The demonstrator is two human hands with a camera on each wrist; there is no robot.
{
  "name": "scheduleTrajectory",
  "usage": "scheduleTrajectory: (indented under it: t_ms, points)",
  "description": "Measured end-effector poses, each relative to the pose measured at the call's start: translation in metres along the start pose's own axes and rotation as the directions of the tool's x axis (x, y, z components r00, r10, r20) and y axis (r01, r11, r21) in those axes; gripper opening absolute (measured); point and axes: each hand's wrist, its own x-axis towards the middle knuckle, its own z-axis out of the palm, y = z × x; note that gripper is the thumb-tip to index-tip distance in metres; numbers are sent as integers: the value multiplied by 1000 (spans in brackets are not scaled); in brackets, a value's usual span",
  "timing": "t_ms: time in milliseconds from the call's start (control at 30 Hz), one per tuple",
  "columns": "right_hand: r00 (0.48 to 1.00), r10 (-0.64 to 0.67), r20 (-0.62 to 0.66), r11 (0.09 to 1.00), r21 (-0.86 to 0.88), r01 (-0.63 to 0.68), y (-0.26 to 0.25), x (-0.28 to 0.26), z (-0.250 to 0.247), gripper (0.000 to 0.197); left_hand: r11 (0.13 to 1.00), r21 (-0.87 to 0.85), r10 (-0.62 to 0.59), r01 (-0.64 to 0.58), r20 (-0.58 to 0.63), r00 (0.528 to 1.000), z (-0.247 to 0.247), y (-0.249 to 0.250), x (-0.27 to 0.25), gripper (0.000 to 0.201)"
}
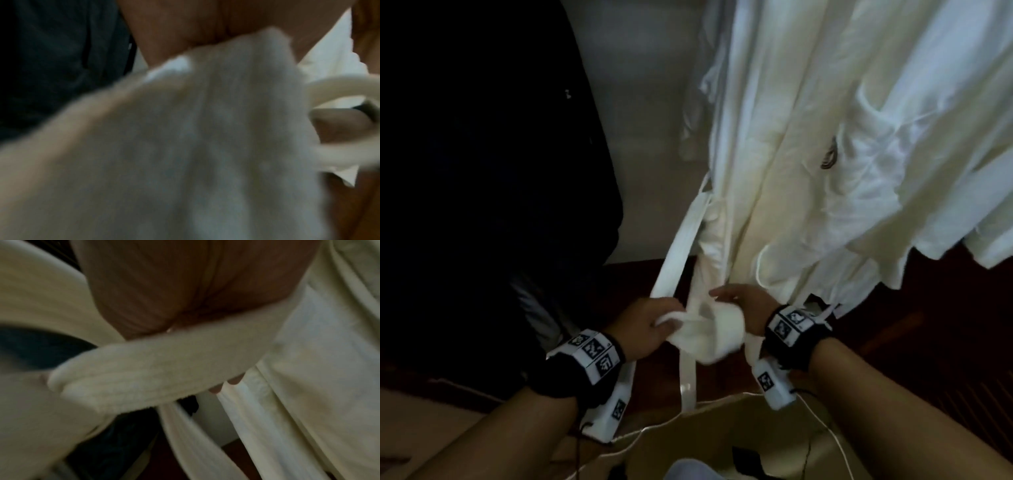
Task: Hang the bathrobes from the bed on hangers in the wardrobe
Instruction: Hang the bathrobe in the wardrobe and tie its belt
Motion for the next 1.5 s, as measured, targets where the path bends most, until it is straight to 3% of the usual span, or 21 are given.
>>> scheduleTrajectory:
  t_ms: [67,167,200,267,333,400,433,467,500,567,633,767,800,900,967,1067,1200,1400,1500]
  points:
    - [971,-75,-228,994,-97,53,-3,-10,-10,25,998,-49,-33,32,-18,999,-1,-2,-2,17]
    - [834,-95,-544,995,-75,65,-3,-34,-26,14,995,-100,-29,28,-9,1000,-2,1,-2,11]
    - [810,-72,-582,996,-83,29,-3,-39,-28,21,993,-119,-21,20,-3,1000,-1,4,0,14]
    - [844,3,-536,990,-116,-77,0,-53,-28,33,986,-166,-1,1,5,1000,2,12,2,19]
    - [827,-62,-559,963,-251,-97,3,-67,-20,42,982,-183,49,-46,15,999,4,26,6,16]
    - [704,-188,-685,949,-311,-48,8,-82,-11,37,976,-203,85,-83,-1,996,6,37,12,11]
    - [640,-187,-745,960,-276,-40,13,-87,-6,30,970,-225,90,-93,-22,996,5,43,15,13]
    - [607,-164,-777,969,-241,-47,17,-91,-2,26,959,-264,90,-98,-44,995,3,50,18,19]
    - [636,-122,-762,981,-191,-41,23,-92,3,24,944,-314,90,-102,-55,994,2,56,21,27]
    - [780,6,-626,999,-29,-31,31,-92,11,22,918,-381,101,-109,-39,994,2,68,28,29]
    - [881,85,-465,994,96,-46,30,-91,10,42,923,-359,148,-136,5,989,6,83,31,20]
    - [878,134,-459,939,342,35,17,-74,-16,75,958,-188,238,-219,89,967,22,101,38,18]
    - [894,138,-426,902,428,64,12,-70,-26,74,956,-186,247,-226,94,965,26,104,40,18]
    - [948,66,-311,754,638,156,-2,-72,-50,34,948,-227,248,-222,97,964,32,120,49,13]
    - [935,34,-352,802,568,185,-5,-77,-66,27,950,-171,275,-260,71,959,31,126,60,10]
    - [937,-35,-348,835,505,218,2,-79,-85,15,960,-58,266,-274,-119,957,19,125,85,20]
    - [962,-64,-266,846,497,194,13,-87,-115,24,952,34,304,-303,-207,930,11,135,109,42]
    - [966,-105,-236,862,463,207,39,-81,-148,29,950,170,300,-261,-280,912,31,150,124,45]
    - [960,-140,-243,873,427,235,42,-71,-160,33,939,286,291,-193,-358,887,42,143,132,34]
